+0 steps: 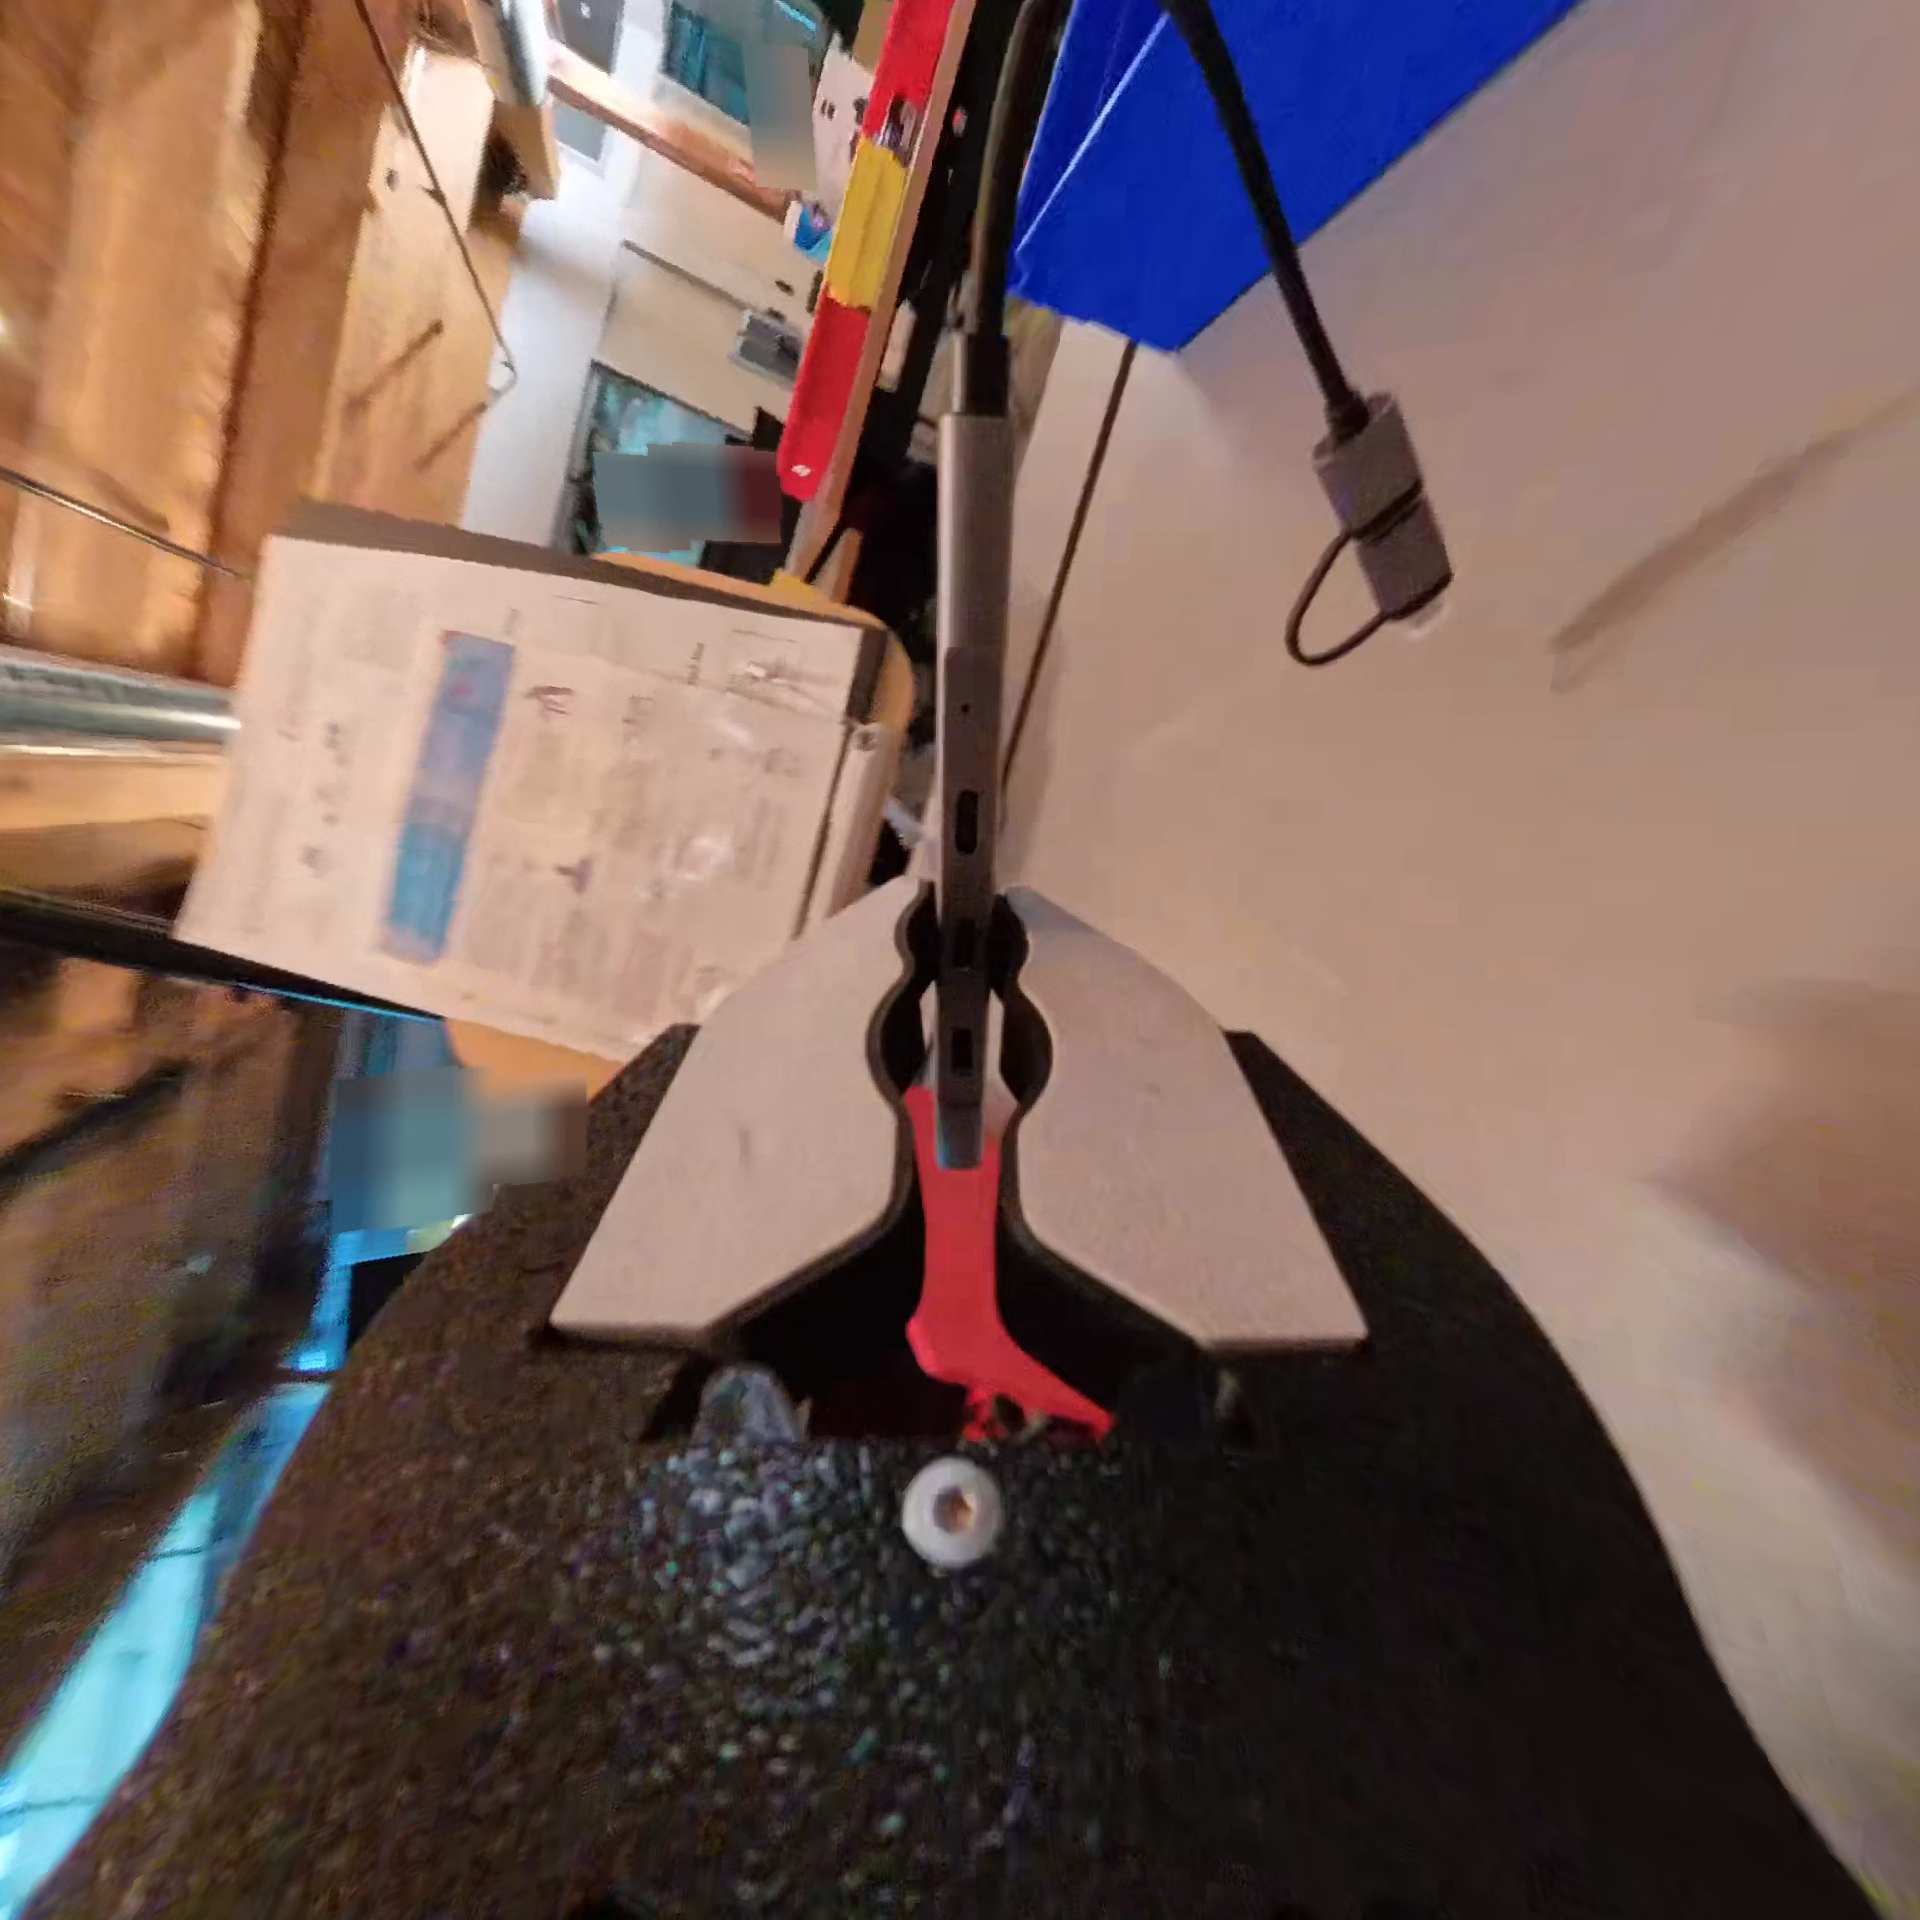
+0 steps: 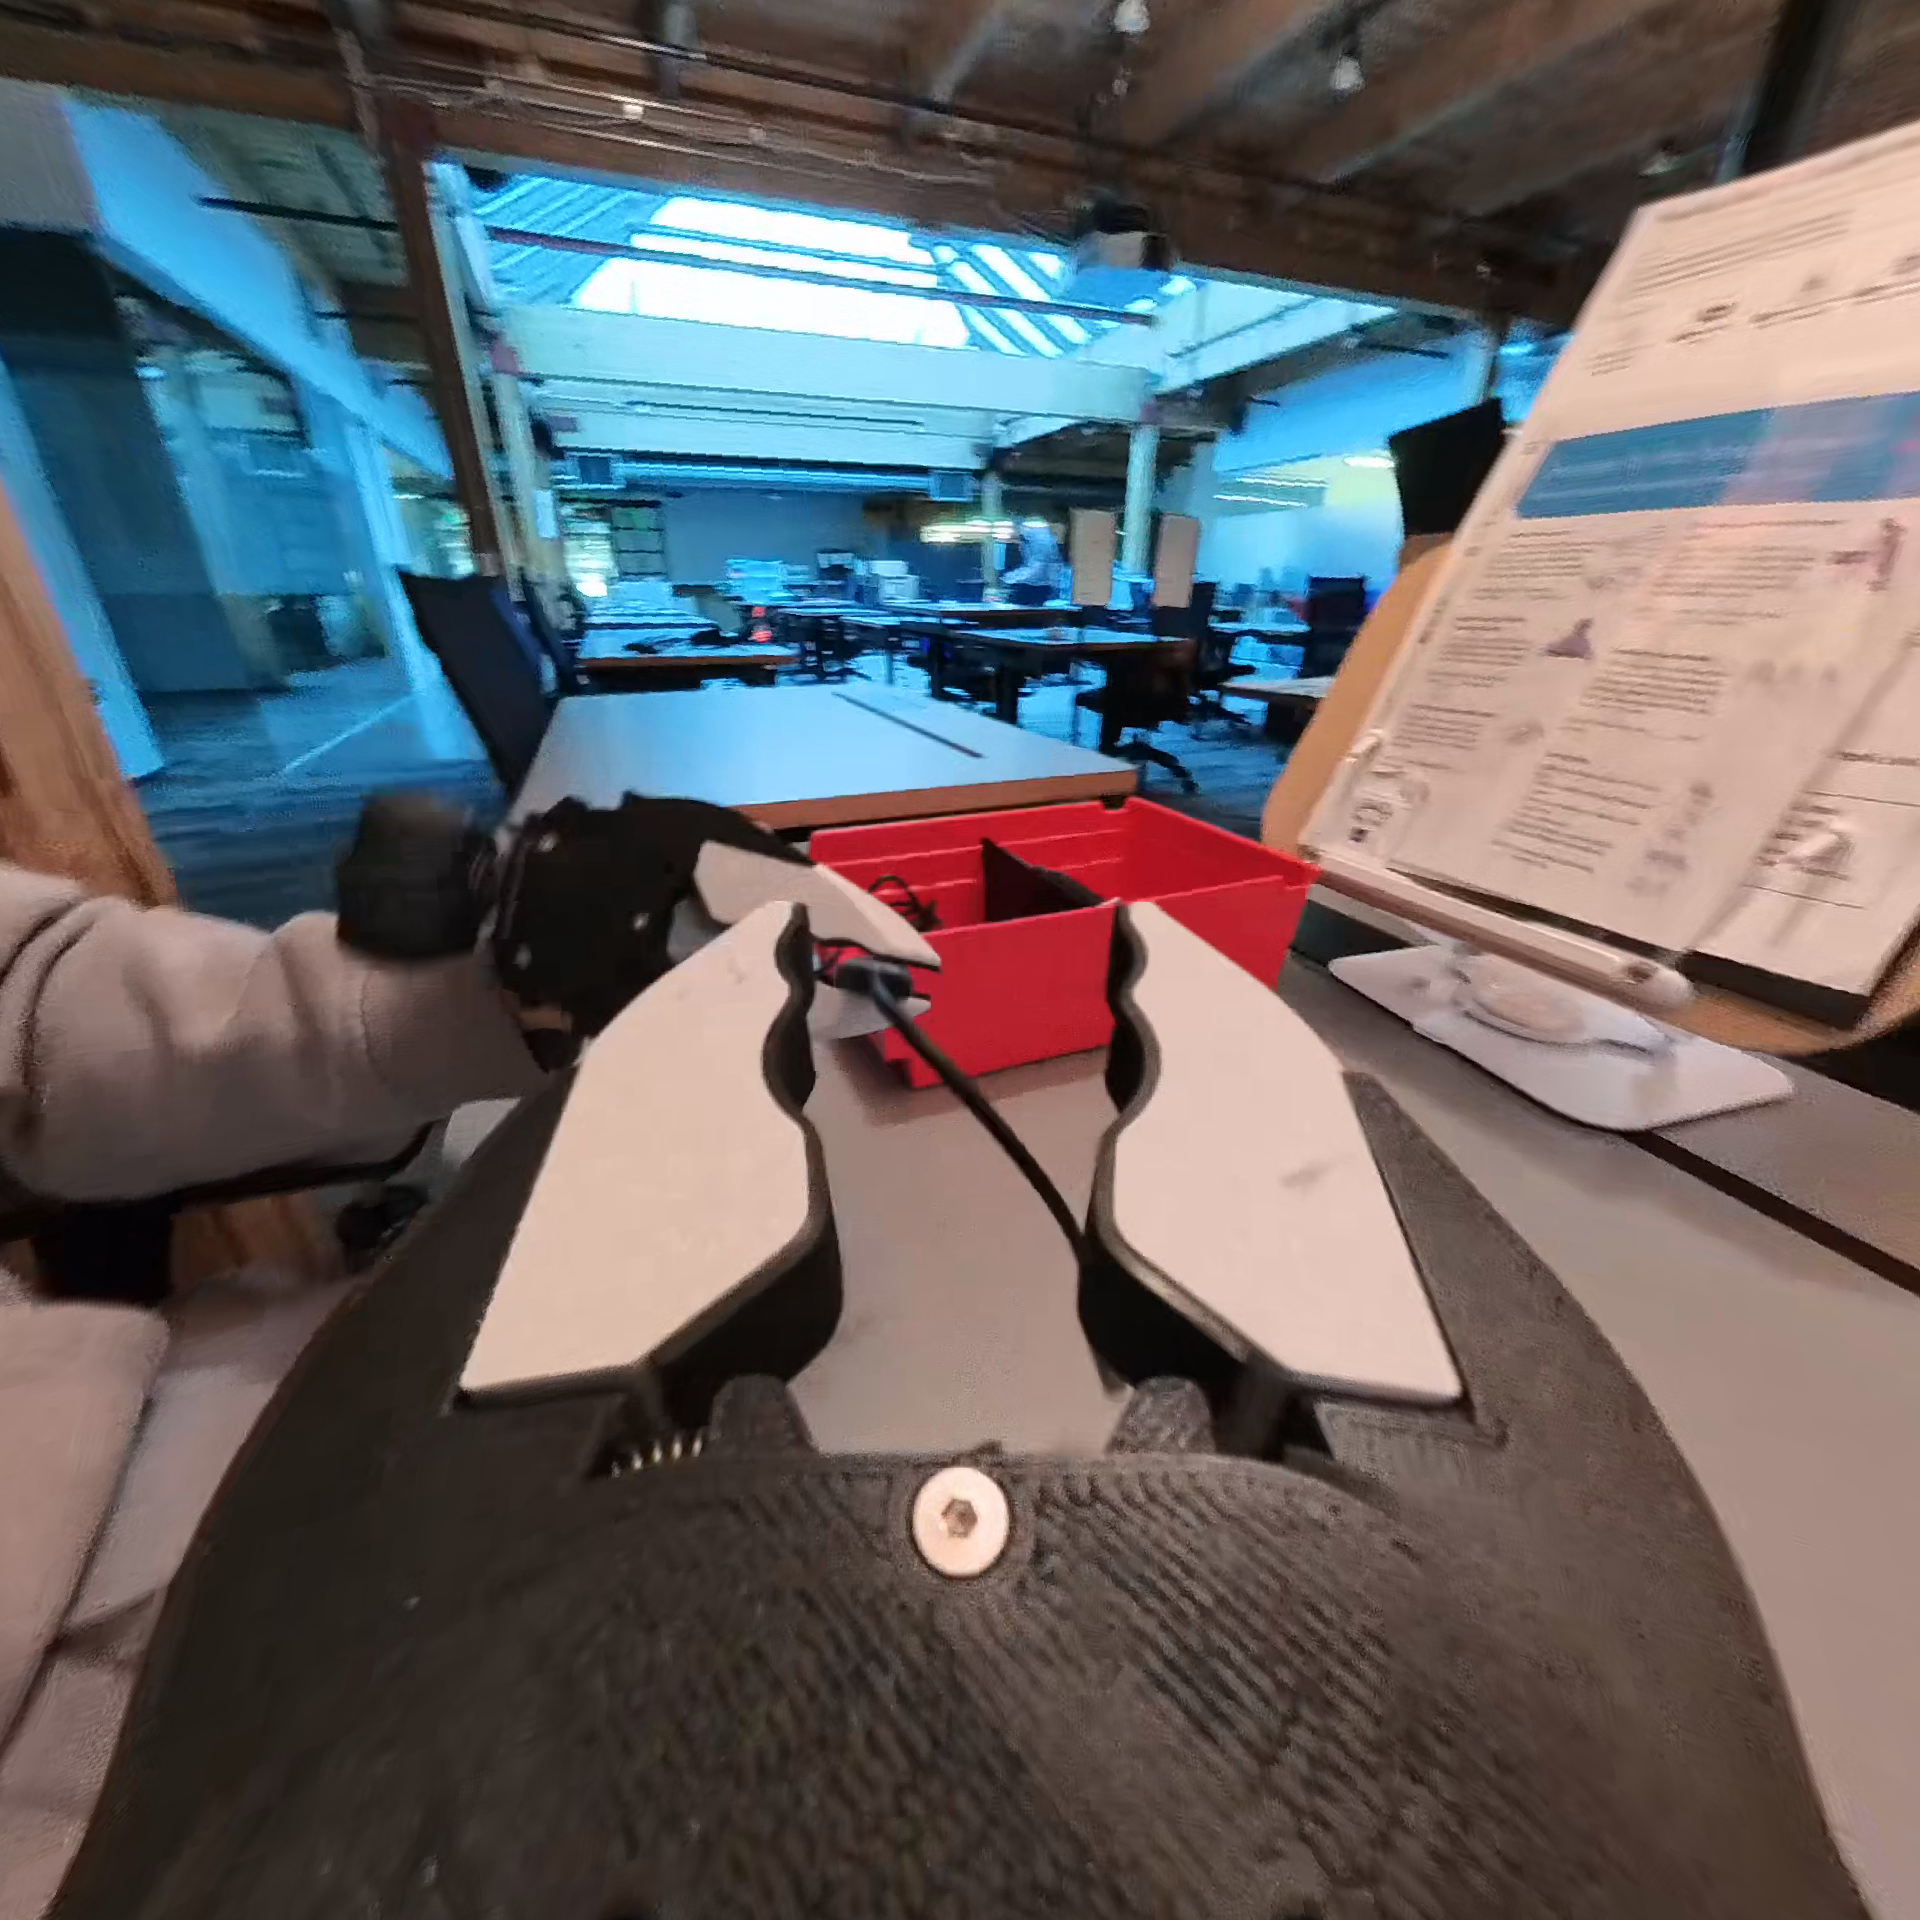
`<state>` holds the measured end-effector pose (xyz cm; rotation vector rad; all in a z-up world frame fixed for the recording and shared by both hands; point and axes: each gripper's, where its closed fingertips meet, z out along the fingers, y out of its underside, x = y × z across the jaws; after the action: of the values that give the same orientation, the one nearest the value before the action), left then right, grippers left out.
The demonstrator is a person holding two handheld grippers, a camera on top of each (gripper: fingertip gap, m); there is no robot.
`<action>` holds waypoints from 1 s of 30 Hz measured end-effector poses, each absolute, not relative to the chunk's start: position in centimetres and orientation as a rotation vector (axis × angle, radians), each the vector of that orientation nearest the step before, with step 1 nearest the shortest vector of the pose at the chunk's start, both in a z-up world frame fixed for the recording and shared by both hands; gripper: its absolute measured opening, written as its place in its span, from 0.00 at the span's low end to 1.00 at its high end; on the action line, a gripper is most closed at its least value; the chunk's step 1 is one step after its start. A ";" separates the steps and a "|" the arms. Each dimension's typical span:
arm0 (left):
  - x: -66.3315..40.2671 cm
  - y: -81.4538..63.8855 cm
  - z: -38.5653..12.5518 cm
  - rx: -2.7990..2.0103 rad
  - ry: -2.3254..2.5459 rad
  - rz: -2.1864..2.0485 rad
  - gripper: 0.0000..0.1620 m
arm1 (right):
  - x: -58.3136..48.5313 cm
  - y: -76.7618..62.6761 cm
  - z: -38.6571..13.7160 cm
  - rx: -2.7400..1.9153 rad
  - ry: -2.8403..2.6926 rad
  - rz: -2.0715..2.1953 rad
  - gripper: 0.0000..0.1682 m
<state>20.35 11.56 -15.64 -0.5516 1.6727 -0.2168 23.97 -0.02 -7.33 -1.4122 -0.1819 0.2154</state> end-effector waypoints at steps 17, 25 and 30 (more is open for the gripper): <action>23.7 10.7 -12.0 -0.161 1.530 0.051 0.06 | 22.0 5.9 -11.6 -1.595 -0.115 -0.009 0.19; 24.3 10.3 -12.4 -0.120 1.527 0.061 0.06 | 21.8 6.5 -12.0 -1.556 -0.061 0.048 0.15; 24.6 10.5 -12.6 -0.137 1.502 0.090 0.06 | 22.1 6.8 -12.6 -1.569 -0.003 0.072 0.14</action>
<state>24.61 10.51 -12.64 -0.1370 1.5023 0.0897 22.06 6.79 -12.58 -1.5693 -0.0035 0.0720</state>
